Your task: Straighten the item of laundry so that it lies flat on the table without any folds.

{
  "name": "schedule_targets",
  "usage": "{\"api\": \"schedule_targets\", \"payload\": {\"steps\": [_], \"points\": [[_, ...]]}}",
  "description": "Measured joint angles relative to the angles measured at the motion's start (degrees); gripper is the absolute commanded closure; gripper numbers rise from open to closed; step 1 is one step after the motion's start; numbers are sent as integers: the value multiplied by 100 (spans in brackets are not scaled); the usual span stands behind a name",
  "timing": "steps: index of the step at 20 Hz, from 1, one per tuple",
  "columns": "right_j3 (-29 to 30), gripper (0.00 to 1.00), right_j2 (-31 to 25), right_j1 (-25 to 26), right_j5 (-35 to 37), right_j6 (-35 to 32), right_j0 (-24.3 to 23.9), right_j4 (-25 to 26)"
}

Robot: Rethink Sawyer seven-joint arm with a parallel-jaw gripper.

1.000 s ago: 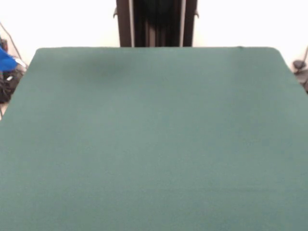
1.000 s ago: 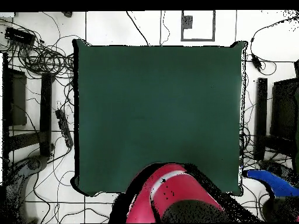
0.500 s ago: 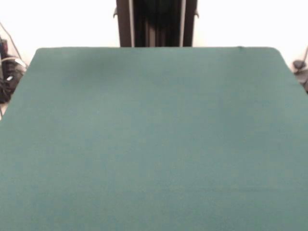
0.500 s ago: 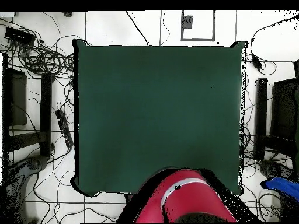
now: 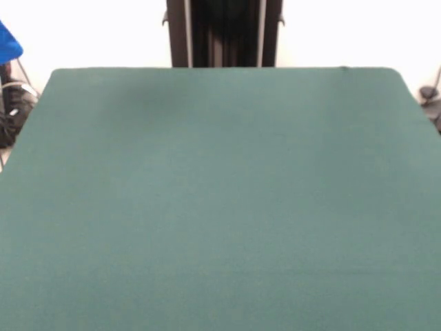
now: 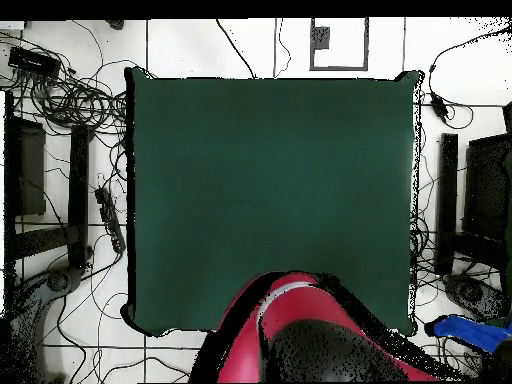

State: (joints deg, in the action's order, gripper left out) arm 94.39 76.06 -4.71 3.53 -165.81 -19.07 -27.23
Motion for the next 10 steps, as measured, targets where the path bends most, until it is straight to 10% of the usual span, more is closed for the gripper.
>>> {"api": "schedule_targets", "payload": {"steps": [10], "points": [[-108, 100, 204, 531, 2268, 0, 260, -186]]}}
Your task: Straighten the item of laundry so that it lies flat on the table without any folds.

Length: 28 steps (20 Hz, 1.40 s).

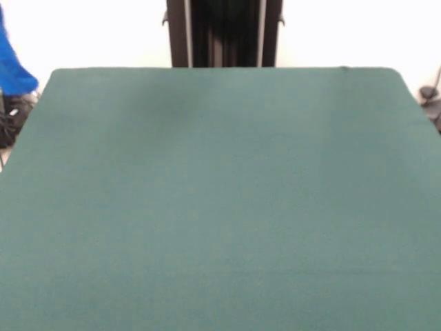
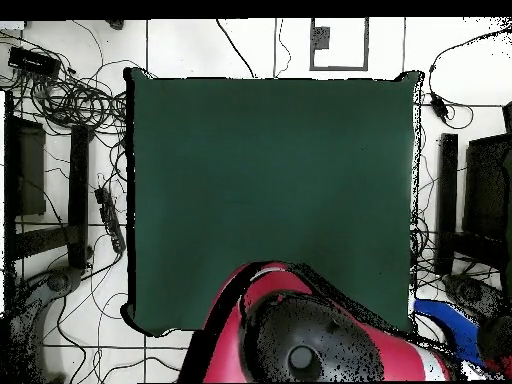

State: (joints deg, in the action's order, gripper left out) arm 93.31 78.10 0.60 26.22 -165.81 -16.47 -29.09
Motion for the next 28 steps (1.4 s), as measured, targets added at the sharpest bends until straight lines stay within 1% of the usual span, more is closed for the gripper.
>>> {"api": "schedule_targets", "payload": {"steps": [1, 3, 7, 13, 20, 25, 28], "points": [[-18, 100, 0, 18, 131, 0, 14, -1], [-112, 100, 0, 104, 658, -4, 82, -16], [-179, 100, -1, 165, 927, -4, 205, -29], [-192, 100, 15, 175, 926, -4, 403, -30], [-208, 100, 62, 375, 926, -12, 701, -95], [-239, 100, 59, 609, 1007, -85, 915, -398], [-294, 100, 55, 820, 1307, -362, 1088, -696]]}}
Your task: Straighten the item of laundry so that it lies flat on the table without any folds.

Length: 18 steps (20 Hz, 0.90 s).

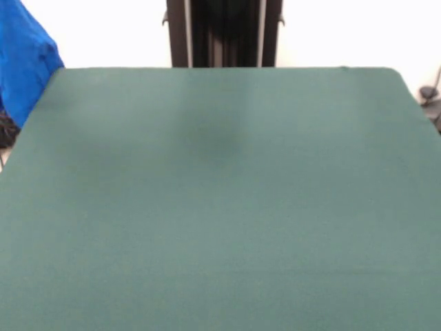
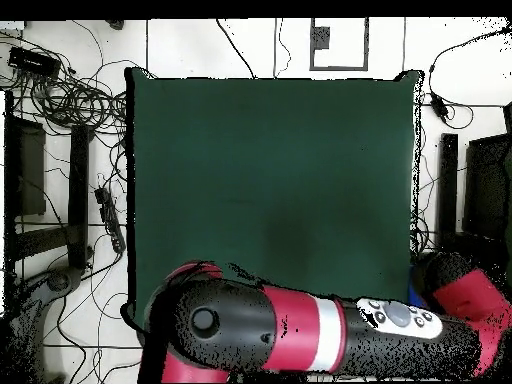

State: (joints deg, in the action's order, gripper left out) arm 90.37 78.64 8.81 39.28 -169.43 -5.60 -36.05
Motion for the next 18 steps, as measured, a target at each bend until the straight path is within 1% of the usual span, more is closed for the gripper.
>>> {"api": "schedule_targets", "payload": {"steps": [1, 2, 5, 7, 18], "points": [[-19, 100, -3, 45, 107, -97, 39, -68], [-81, 100, -11, 169, 434, -394, 138, -217], [-134, 100, -16, 246, 689, -623, 198, -295], [-218, 100, -42, 340, 1083, -1010, 292, -393], [-447, 100, -101, 537, 1901, -2053, 451, -633]]}}
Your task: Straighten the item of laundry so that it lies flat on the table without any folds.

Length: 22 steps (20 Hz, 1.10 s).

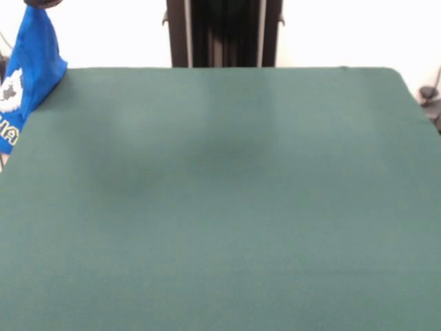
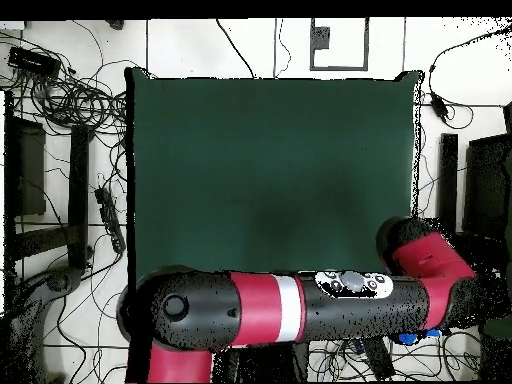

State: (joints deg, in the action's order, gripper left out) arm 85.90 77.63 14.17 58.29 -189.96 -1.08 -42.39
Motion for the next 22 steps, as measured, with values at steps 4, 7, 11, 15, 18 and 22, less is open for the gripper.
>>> {"api": "schedule_targets", "payload": {"steps": [4, 7, 11, 15, 18, 22], "points": [[-101, 100, -55, 1, 439, -390, 75, -157], [-150, 100, -130, 0, 669, -646, 139, -278], [-159, 100, -324, 1, 846, -989, 288, -489], [-157, 100, -555, -2, 857, -1251, 438, -683], [-150, 100, -774, -7, 856, -1378, 606, -788], [-98, 100, -1016, -8, 855, -1443, 853, -874]]}}
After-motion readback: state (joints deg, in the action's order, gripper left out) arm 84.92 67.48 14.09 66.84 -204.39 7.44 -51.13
